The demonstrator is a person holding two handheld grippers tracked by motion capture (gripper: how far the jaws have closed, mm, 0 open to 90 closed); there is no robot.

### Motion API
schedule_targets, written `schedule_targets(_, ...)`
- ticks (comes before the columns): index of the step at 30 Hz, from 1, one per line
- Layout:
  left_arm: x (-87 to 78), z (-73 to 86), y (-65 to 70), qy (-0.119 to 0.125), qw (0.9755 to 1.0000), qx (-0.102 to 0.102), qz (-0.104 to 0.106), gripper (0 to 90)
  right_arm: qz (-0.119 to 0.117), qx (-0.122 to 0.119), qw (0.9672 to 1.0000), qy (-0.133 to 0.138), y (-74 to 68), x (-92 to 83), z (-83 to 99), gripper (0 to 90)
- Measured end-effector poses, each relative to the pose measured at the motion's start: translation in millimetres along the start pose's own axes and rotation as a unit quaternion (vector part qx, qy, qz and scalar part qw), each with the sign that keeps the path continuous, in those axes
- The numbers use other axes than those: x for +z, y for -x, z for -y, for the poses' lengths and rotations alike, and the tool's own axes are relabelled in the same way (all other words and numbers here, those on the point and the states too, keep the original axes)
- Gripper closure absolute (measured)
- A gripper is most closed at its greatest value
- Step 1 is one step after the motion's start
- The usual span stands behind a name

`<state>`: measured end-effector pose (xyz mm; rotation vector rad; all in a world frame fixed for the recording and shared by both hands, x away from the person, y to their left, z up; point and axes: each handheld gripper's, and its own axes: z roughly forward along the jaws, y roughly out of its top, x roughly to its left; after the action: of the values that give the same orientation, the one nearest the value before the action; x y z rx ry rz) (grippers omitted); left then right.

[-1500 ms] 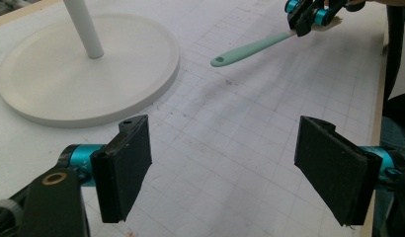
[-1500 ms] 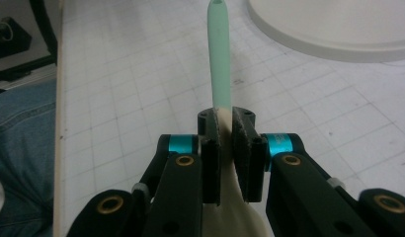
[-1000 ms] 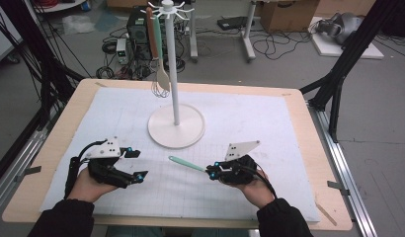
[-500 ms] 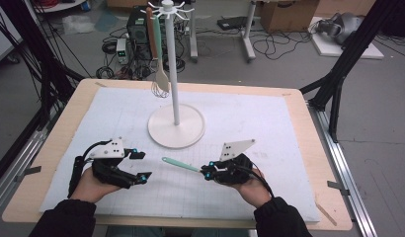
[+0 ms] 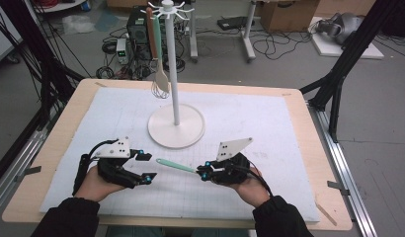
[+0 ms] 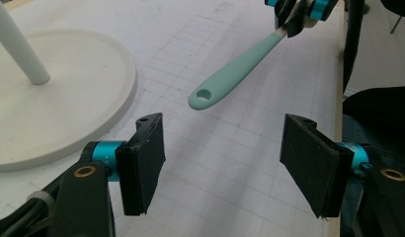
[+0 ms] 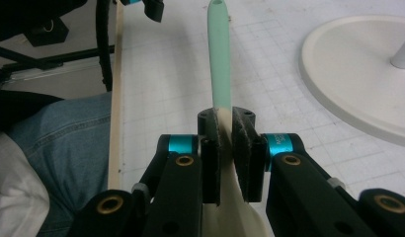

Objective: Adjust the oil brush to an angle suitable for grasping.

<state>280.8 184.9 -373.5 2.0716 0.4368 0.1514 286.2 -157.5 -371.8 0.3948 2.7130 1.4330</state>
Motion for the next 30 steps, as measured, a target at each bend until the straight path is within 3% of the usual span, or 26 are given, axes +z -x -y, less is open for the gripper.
schedule_targets(12, 6.7, -9.3, 1.7, -0.007, 0.9997, 0.011, 0.020, 38.3, -0.015, -0.020, 0.9997, 0.000, -4.9, 2.1, -10.1, 82.6)
schedule_targets(30, 11.0, -13.2, 3.4, -0.016, 0.9977, 0.026, 0.061, 54.0, -0.038, -0.040, 0.9985, -0.003, -12.9, 5.3, -17.9, 82.6)
